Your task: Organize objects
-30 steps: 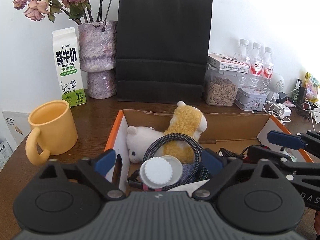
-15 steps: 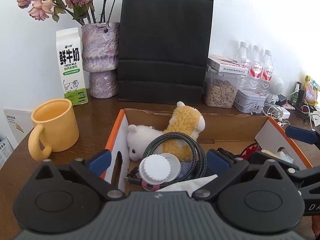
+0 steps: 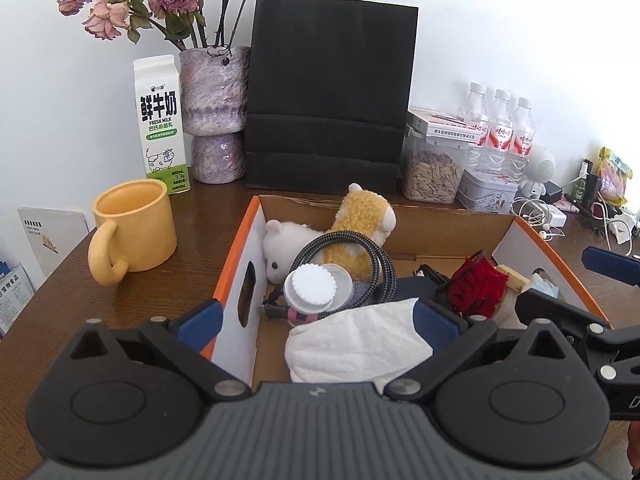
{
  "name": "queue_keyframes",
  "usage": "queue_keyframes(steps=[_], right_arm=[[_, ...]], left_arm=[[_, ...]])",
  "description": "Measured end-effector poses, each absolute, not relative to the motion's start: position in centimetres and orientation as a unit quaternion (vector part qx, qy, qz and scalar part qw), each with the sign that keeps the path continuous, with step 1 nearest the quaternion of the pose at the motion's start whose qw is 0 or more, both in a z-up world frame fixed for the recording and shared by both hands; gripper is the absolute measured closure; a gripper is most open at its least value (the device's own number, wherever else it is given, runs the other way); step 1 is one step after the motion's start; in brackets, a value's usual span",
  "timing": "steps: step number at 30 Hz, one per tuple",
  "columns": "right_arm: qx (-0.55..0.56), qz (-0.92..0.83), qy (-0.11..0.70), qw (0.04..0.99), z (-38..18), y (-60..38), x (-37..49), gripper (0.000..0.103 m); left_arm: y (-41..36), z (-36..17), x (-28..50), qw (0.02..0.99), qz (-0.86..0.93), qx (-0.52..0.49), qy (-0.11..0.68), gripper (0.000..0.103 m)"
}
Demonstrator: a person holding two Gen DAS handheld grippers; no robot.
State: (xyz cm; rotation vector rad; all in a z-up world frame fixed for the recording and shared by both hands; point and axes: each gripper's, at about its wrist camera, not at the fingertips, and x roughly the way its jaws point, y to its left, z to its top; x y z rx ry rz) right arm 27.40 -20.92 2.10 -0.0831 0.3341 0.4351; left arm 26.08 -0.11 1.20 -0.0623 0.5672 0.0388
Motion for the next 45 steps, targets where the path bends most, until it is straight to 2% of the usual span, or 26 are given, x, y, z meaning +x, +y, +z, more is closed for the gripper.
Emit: queue_keyframes(steps=[15,26,28,32,36,45], right_arm=[[-0.042,0.221,0.189,0.956,1.4,-21.4,20.7,0.000],[-0.076,0.236,0.277,0.928,-3.2,-20.0,19.9,0.003],[-0.078,0.236,0.290,0.924,-3.9,-19.7,20.2,0.014],[-0.075,0.238,0.307,0.919,-4.7,-19.2,20.8,0.028],[-0.072,0.247,0.311,0.915,-5.0,-18.9,20.9,0.065],[-0.050,0.244,0.275,0.929,-4.0,-20.3,20.0,0.065]], left_arm=[[0.9,1.0,20.1,0.953,0.035,-0.025,0.299,0.000],[2.0,-1.2,17.2,0.942,0.055,-0.025,0.330,0.000],[2.1,-1.5,16.9,0.940,0.057,-0.025,0.335,0.000],[2.1,-1.9,16.6,0.937,0.060,-0.027,0.343,0.000],[1.8,-2.1,16.4,0.936,0.059,-0.027,0.347,0.000],[0.3,-2.7,16.8,0.931,0.049,-0.024,0.361,0.000]])
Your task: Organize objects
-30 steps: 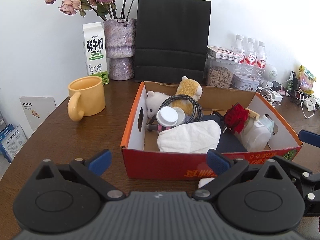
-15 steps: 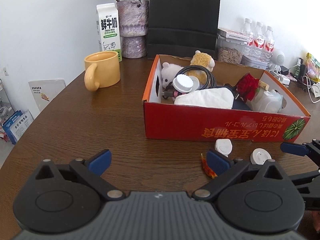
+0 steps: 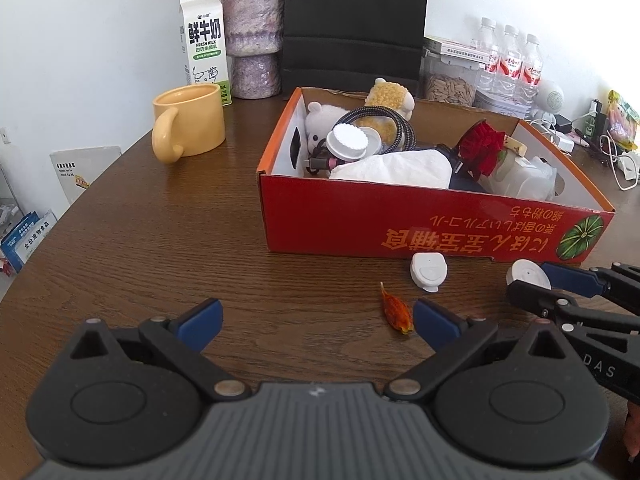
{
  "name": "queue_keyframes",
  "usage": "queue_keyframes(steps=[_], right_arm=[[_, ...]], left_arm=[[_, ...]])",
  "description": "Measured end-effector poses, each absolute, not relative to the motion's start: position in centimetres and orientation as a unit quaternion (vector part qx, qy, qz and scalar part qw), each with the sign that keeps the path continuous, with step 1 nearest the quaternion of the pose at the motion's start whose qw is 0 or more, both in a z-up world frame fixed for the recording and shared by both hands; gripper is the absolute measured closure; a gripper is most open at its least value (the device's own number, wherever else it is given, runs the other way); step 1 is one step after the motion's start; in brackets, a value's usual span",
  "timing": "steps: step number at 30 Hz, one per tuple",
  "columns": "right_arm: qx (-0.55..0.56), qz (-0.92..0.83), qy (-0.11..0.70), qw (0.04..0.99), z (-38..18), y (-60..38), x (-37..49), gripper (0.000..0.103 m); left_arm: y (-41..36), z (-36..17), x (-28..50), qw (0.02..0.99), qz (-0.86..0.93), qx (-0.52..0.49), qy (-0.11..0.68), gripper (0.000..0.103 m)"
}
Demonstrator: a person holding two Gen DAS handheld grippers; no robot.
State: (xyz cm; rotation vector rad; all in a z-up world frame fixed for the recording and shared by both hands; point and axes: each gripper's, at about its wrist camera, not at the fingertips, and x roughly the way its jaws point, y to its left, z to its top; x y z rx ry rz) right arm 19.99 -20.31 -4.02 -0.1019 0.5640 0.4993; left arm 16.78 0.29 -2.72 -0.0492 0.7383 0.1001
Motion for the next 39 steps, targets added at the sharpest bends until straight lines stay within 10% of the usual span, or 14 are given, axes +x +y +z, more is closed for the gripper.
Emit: queue_keyframes(steps=[18,27,31,39], right_arm=[[-0.031,0.200,0.240,0.949,-3.6,-25.0,18.6,0.065],[-0.033,0.201,0.237,0.950,-3.7,-25.1,18.3,0.065],[-0.035,0.201,0.237,0.950,-3.7,-25.0,18.3,0.065],[-0.038,0.203,0.233,0.950,-3.6,-24.7,18.2,0.065]], left_arm=[[-4.0,-4.8,19.1,0.922,0.048,-0.009,0.385,0.002],[-4.6,-4.8,19.0,0.924,0.053,-0.014,0.378,0.042],[-4.8,-4.5,18.6,0.927,0.037,-0.012,0.373,0.089],[-4.4,-3.0,18.0,0.935,0.025,-0.008,0.355,0.089]])
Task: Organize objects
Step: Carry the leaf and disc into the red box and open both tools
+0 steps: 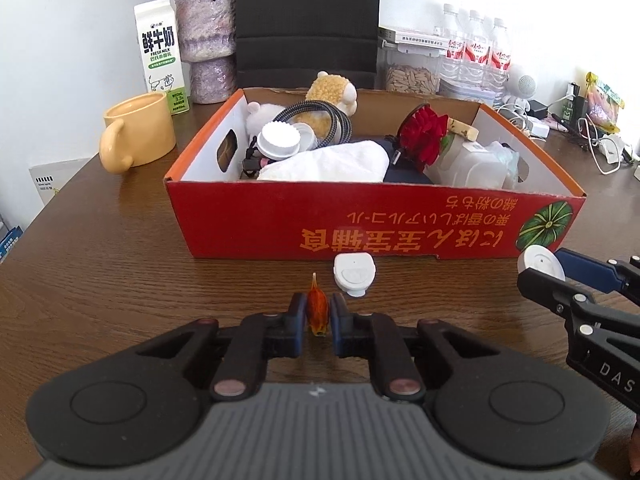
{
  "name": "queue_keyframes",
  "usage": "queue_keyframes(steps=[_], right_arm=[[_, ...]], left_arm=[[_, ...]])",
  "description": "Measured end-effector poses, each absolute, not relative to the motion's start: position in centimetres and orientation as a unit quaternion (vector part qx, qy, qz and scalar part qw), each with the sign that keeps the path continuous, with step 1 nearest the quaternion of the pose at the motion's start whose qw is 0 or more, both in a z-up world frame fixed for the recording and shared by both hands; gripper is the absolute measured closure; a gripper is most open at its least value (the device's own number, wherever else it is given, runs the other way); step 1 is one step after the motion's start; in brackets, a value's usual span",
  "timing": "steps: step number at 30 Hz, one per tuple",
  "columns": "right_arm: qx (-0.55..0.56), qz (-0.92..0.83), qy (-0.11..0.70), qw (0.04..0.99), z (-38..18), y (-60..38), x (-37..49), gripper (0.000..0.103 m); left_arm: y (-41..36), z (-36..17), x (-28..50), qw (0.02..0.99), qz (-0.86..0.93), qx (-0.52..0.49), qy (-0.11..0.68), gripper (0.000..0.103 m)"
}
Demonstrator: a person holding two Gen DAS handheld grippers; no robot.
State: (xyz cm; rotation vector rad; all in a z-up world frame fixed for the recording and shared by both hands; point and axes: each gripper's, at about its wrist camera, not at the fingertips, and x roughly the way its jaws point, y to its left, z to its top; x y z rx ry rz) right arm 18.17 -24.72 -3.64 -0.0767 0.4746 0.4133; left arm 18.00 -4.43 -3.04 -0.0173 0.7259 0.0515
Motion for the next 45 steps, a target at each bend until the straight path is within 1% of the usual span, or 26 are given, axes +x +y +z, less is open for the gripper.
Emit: queue_keyframes(steps=[10,19,27,36,43,45], right_arm=[[-0.044,0.210,0.204,0.955,-1.2,-23.7,18.8,0.065],[-0.062,0.215,0.169,0.960,1.7,-21.1,22.1,0.065],[-0.051,0.211,0.156,0.964,2.8,-19.9,27.4,0.065],[-0.035,0.208,0.174,0.962,2.3,-21.1,32.3,0.065],[-0.042,0.208,0.183,0.960,1.7,-21.3,34.0,0.065],[-0.043,0.210,0.189,0.958,1.5,-21.1,34.0,0.065]], left_arm=[[-3.2,0.8,18.6,0.951,0.011,-0.013,0.308,0.089],[-2.4,2.3,21.9,0.959,0.004,-0.023,0.283,0.089],[-2.1,2.1,26.6,0.961,-0.003,-0.033,0.274,0.089],[-2.0,0.9,31.2,0.960,-0.008,-0.046,0.275,0.089],[-1.5,0.2,32.5,0.958,-0.006,-0.044,0.284,0.089],[-1.4,0.2,32.5,0.958,-0.004,-0.047,0.284,0.087]])
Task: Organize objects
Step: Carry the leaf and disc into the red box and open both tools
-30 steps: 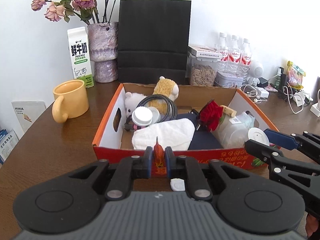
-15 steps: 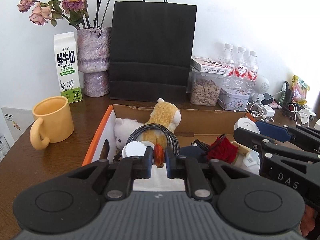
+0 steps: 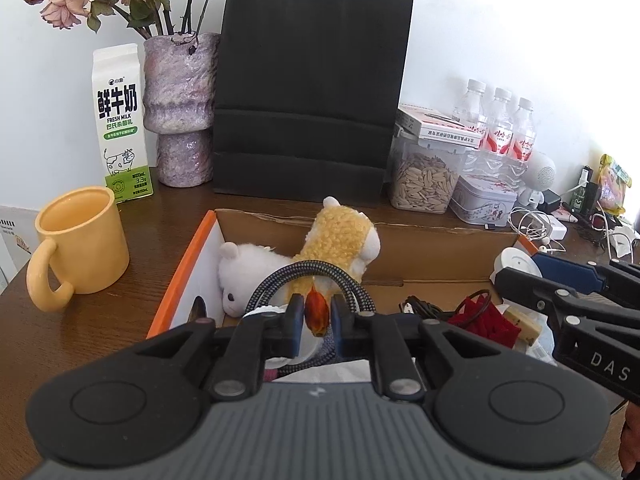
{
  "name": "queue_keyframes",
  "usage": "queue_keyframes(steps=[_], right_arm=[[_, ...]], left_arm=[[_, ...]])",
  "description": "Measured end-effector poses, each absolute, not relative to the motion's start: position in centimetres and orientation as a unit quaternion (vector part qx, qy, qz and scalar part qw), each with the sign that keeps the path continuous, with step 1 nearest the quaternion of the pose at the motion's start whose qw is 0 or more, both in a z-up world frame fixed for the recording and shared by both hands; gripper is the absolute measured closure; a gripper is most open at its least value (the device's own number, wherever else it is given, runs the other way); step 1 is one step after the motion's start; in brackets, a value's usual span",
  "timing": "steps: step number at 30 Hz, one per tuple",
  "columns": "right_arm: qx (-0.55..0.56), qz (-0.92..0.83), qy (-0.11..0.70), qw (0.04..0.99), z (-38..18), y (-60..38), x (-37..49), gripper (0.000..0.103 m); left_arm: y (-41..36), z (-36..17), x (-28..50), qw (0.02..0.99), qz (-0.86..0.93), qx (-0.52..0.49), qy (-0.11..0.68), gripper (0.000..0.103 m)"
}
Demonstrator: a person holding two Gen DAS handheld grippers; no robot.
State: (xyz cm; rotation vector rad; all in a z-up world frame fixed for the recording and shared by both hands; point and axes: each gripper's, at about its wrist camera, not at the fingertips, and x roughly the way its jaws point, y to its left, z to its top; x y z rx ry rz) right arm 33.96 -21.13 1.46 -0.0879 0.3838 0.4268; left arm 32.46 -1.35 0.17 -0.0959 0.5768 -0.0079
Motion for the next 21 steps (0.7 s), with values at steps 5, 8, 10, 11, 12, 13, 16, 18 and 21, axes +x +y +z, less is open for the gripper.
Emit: queue_keyframes(steps=[5,8,10,11,12,13,16,18,21], right_arm=[[-0.046,0.209,0.186,0.959,1.5,-21.0,33.3,0.042],[-0.045,0.205,0.175,0.962,1.7,-21.1,32.9,0.017],[-0.042,0.207,0.173,0.962,1.8,-21.1,32.8,0.004],[-0.040,0.208,0.173,0.962,1.8,-21.1,32.8,0.003],[-0.039,0.209,0.173,0.962,1.8,-21.1,32.8,0.002],[-0.038,0.209,0.175,0.961,1.8,-21.1,32.8,0.001],[-0.038,0.206,0.176,0.962,1.7,-21.1,32.8,0.000],[-0.038,0.206,0.175,0.962,1.7,-21.1,32.6,0.000],[-0.040,0.202,0.172,0.963,1.8,-21.2,31.9,0.000]], left_arm=[[-1.2,0.3,32.1,0.960,0.003,-0.049,0.276,0.042],[-1.2,0.5,32.0,0.962,0.011,-0.051,0.270,0.001],[-1.3,0.6,31.8,0.964,0.016,-0.051,0.261,0.000],[-1.3,0.7,31.8,0.964,0.016,-0.049,0.262,0.000],[-1.3,0.7,31.9,0.963,0.016,-0.049,0.264,0.000],[-1.3,0.7,31.9,0.963,0.016,-0.050,0.266,0.000],[-1.3,0.6,31.7,0.962,0.018,-0.050,0.267,0.000],[-1.3,0.6,31.4,0.963,0.020,-0.048,0.266,0.000],[-1.3,0.6,30.5,0.963,0.022,-0.050,0.263,0.000]])
